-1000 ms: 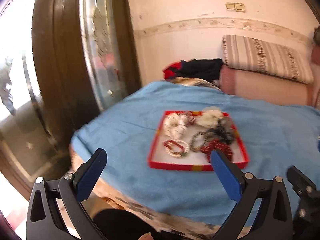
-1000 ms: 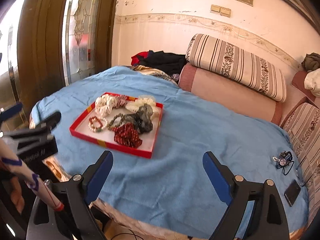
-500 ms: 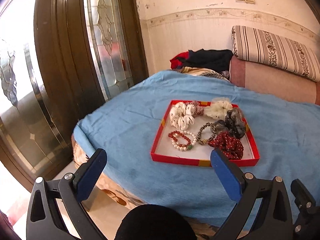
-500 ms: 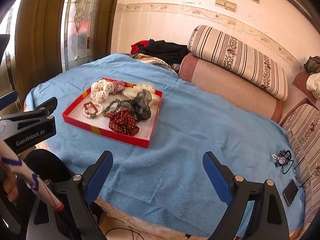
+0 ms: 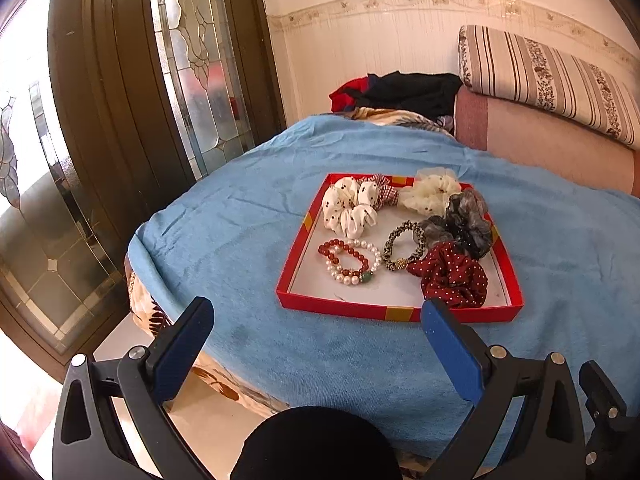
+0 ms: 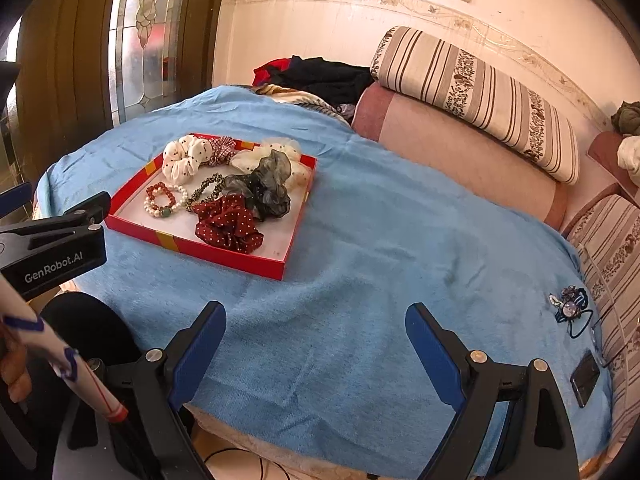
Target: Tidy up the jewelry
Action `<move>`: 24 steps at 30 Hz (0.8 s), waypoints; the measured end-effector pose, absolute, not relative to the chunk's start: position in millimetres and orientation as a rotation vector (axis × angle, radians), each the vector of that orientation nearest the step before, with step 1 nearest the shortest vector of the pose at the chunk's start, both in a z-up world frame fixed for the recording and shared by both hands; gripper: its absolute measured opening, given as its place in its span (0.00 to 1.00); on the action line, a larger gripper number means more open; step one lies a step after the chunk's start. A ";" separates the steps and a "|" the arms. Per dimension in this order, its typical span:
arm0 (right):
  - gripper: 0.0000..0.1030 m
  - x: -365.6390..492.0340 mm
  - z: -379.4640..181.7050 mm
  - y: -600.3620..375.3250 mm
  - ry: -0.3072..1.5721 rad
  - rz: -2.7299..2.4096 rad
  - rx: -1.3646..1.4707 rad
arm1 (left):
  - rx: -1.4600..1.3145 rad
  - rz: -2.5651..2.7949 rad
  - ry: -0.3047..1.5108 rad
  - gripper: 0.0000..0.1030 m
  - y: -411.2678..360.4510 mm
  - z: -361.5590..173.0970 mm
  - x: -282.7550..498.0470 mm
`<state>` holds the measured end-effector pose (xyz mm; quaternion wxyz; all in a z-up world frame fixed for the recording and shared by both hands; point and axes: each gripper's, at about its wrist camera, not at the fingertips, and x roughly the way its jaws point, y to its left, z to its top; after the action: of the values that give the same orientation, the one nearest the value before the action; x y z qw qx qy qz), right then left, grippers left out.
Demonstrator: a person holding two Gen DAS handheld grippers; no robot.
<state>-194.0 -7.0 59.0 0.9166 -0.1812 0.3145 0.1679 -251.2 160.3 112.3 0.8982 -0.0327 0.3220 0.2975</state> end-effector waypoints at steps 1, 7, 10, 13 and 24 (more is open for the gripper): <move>0.91 -193.7 58.5 -6.6 0.647 0.346 -0.374 | -0.069 0.617 0.668 1.00 161.0 112.4 -250.8; 0.91 -191.8 57.7 -9.4 0.651 0.339 -0.377 | -0.073 0.616 0.668 1.00 158.8 112.9 -247.0; 0.91 -188.6 57.6 -11.5 0.657 0.330 -0.377 | -0.064 0.609 0.669 1.00 155.7 112.4 -243.8; 0.91 -185.9 57.3 -10.2 0.660 0.330 -0.385 | -0.070 0.601 0.668 1.00 155.4 112.1 -241.7; 0.91 -172.3 53.5 -10.1 0.677 0.302 -0.385 | -0.047 0.570 0.681 1.00 150.5 109.7 -225.7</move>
<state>-172.3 -10.1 53.5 0.9141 -0.1868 0.3287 0.1466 -225.7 150.5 109.7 0.9028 -0.0228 0.3295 0.2756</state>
